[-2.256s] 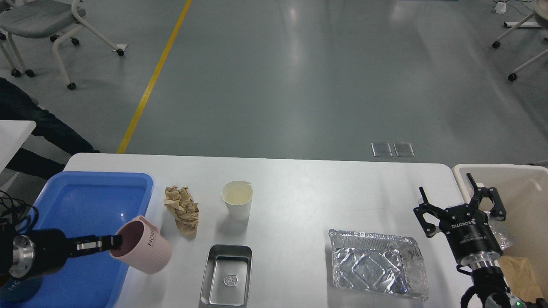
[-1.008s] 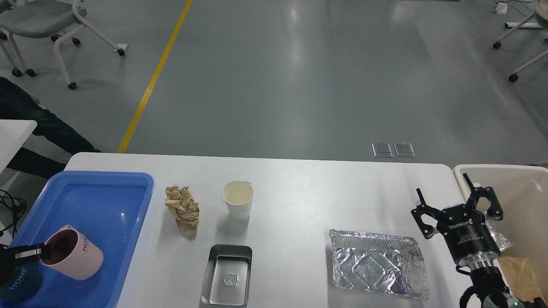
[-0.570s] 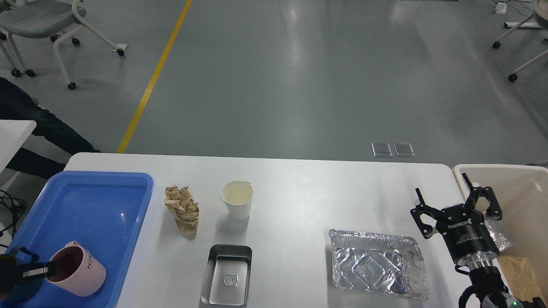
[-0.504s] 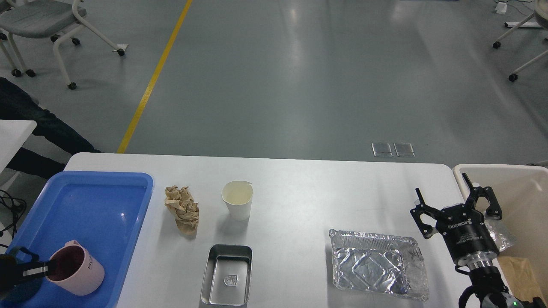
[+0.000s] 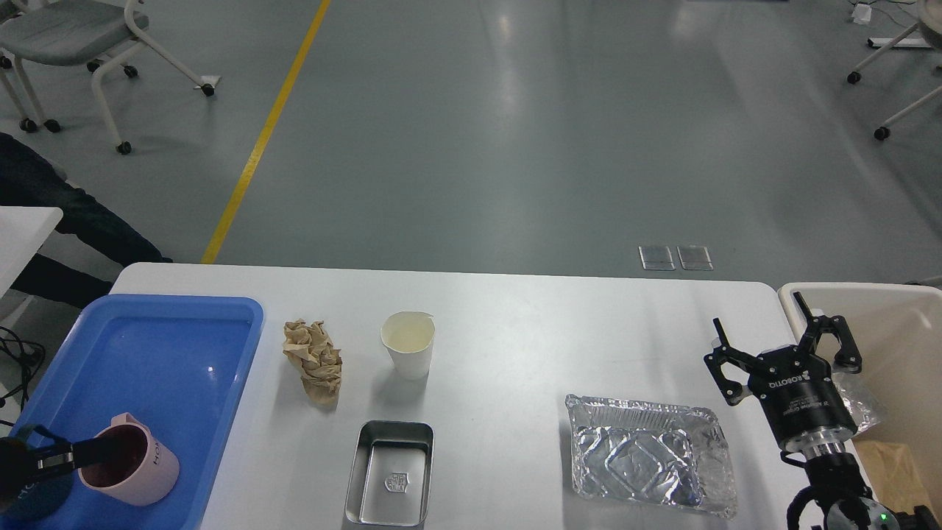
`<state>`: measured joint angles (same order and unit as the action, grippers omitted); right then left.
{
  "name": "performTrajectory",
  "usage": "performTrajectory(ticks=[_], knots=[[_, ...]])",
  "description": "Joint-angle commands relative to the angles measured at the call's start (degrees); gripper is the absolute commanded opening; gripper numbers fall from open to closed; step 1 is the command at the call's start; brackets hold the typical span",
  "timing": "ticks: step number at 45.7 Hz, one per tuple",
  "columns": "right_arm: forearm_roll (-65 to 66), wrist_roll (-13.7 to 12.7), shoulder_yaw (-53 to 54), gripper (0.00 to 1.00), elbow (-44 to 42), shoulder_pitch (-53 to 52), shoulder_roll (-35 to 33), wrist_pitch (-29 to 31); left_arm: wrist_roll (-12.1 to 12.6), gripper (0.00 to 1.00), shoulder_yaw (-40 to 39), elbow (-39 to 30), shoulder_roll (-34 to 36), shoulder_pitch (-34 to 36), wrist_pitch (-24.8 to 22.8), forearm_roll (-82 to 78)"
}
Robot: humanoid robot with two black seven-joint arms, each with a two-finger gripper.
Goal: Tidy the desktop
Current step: 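Carry the pink mug with the left gripper onto the blue tray, then move the left gripper to the small steel box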
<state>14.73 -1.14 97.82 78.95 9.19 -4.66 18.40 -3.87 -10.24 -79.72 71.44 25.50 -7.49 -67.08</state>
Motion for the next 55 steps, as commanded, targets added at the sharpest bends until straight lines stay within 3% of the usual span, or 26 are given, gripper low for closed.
performTrajectory(ticks=[1,19,30,55], knots=[[0.0,0.0,0.0,1.00,0.0,0.0,0.0,0.0,-0.5,0.96,-1.3,-4.2,3.3,0.8,-0.1,0.0],[2.8,0.0,0.0,1.00,0.1,-0.4,0.1,0.0,-0.2,0.96,-18.0,-7.7,4.8,1.0,1.3,7.2],[2.8,0.0,0.0,1.00,0.1,-0.3,0.0,0.0,-0.3,0.96,-18.9,-9.2,4.3,1.1,13.0,7.3],[2.8,0.0,0.0,1.00,0.1,-0.3,0.0,-0.1,0.3,0.96,-18.4,-10.3,-2.1,4.5,9.9,7.9]])
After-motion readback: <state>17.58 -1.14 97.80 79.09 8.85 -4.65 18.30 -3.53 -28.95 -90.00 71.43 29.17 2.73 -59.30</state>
